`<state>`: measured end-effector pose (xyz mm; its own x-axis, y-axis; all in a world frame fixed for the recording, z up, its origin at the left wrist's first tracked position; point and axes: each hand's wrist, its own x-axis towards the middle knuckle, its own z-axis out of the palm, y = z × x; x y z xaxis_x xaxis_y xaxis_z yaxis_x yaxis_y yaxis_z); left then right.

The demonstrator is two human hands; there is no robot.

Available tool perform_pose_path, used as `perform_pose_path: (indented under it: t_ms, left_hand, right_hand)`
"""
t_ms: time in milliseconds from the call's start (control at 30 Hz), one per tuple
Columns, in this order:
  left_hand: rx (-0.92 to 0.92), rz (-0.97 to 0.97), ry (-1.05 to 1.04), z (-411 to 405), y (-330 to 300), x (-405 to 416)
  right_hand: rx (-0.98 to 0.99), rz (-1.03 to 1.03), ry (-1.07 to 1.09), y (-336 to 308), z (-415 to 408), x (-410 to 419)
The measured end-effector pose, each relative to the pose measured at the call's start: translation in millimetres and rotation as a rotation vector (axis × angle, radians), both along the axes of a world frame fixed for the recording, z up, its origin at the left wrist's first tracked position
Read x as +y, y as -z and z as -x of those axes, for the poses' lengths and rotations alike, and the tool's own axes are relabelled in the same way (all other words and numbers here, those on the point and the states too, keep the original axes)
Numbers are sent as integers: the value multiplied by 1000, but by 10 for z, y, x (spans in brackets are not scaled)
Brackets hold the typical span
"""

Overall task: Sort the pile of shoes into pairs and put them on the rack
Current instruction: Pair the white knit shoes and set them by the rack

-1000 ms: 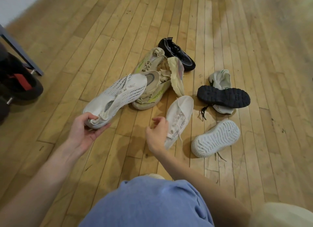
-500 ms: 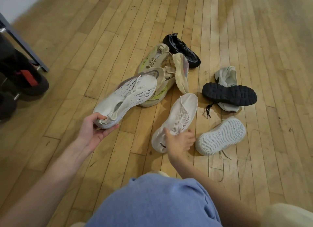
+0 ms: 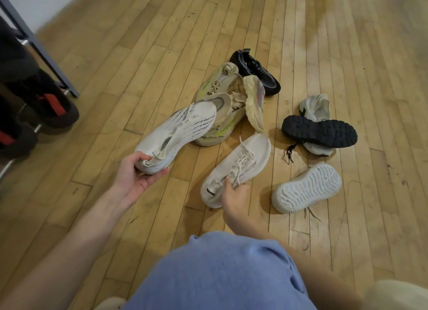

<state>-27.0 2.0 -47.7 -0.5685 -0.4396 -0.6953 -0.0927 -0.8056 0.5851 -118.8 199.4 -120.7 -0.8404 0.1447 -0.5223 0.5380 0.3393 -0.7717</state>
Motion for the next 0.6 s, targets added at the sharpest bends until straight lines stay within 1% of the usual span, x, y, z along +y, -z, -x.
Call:
perform_pose_path:
  t_ms: [100,133,200,300,367,467,500,533,600]
  left_hand:
    - [1,-9,29,6,10,47]
    - [1,-10,42,10,7,65]
    - [3,-10,74,39,-8,118]
    - [1,-16,135,104,-39,233]
    - [5,-25,183,149,-64,309]
    - [23,-16,253,200,-107,403]
    - [21,-3,267,215,-121,425]
    - [20,7,277,224,-129,442]
    - [18,18,295,237,-142,462]
  right_hand:
    - [7,-93,7,-69,-90,125]
    - [18,-135,-25,-66,-101,193]
    - [-31,-198,-103,-76,-66,320]
    - [-105,-276,-98,-47,52,409]
    - [-52,-439,-40,-94,114,450]
    - [193,-560,140,-265,292,619]
    - [233,-594,172,-303,369,689]
    - [221,-609,190,-312,444,748]
    - [53,-593,227,-268,601,827]
